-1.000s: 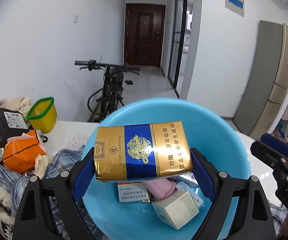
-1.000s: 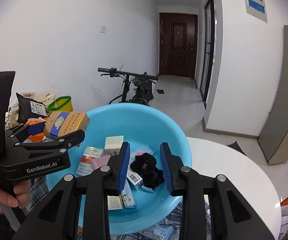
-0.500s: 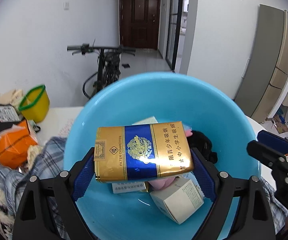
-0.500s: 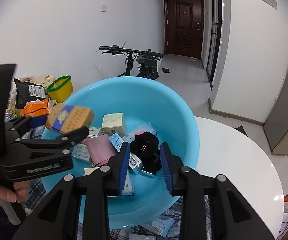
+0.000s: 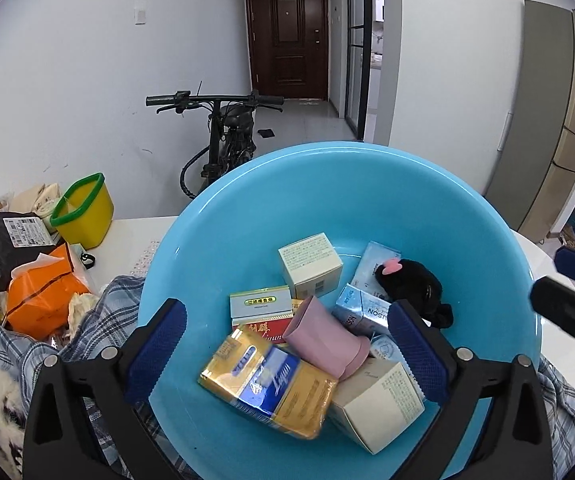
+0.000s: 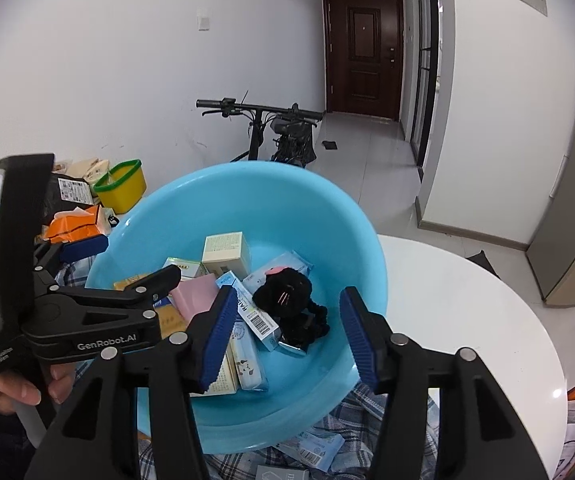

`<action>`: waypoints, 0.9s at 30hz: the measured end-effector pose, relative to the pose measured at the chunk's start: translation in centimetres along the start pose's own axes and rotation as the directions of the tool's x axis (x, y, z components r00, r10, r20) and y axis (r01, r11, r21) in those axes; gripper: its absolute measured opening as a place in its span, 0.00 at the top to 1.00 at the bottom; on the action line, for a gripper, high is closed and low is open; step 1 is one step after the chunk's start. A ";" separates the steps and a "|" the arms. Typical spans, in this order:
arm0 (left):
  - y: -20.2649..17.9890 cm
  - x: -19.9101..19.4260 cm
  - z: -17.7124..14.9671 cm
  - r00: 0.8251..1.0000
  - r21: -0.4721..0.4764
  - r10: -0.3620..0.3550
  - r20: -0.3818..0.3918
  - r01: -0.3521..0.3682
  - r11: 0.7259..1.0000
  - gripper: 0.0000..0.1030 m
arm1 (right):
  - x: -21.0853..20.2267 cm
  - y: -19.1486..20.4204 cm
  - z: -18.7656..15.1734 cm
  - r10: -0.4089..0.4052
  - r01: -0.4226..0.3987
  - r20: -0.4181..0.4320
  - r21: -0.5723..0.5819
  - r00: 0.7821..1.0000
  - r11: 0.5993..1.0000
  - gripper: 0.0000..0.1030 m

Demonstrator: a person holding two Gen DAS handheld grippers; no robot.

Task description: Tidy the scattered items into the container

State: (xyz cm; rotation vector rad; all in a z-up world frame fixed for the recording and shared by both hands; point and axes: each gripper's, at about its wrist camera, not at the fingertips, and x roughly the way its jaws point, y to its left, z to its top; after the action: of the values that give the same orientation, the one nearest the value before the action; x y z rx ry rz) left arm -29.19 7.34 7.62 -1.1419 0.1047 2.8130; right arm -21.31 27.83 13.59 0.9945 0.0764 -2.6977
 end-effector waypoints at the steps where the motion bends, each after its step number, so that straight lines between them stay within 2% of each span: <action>1: 0.1 0.0 0.0 1.000 -0.002 -0.003 -0.001 0.003 1.000 0.01 | -0.3 0.0 0.0 -0.002 0.002 0.004 0.000 1.000 1.000 0.49; 8: 0.6 -1.5 0.1 1.000 -0.014 -0.019 0.024 0.019 1.000 0.01 | -2.0 0.8 -2.2 -0.015 0.014 -0.014 -0.050 1.000 0.999 0.49; 13: 1.0 -3.1 -1.5 1.000 0.035 -0.001 0.023 0.000 0.999 0.01 | -3.1 1.6 -7.3 -0.051 0.042 -0.073 -0.119 0.996 0.992 0.49; 16: 1.6 -4.6 -2.8 0.998 0.060 0.033 0.044 -0.036 0.998 0.01 | -2.6 1.9 -10.8 -0.059 0.042 -0.133 -0.131 0.989 0.990 0.49; 19: 2.2 -6.1 -4.2 0.998 0.076 0.034 0.051 -0.038 0.996 0.01 | -1.6 2.4 -13.5 -0.073 0.049 -0.183 -0.132 0.980 0.990 0.49; 27: 2.2 -7.5 -10.1 1.000 0.081 0.028 0.004 -0.028 0.996 0.01 | -1.3 2.3 -17.0 -0.091 0.077 -0.218 -0.074 0.972 0.994 0.49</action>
State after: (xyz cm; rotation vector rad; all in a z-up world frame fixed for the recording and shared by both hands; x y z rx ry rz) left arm -17.15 3.59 5.73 -1.1267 0.2346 2.8060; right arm -9.07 28.24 1.53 1.2944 0.2529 -2.6284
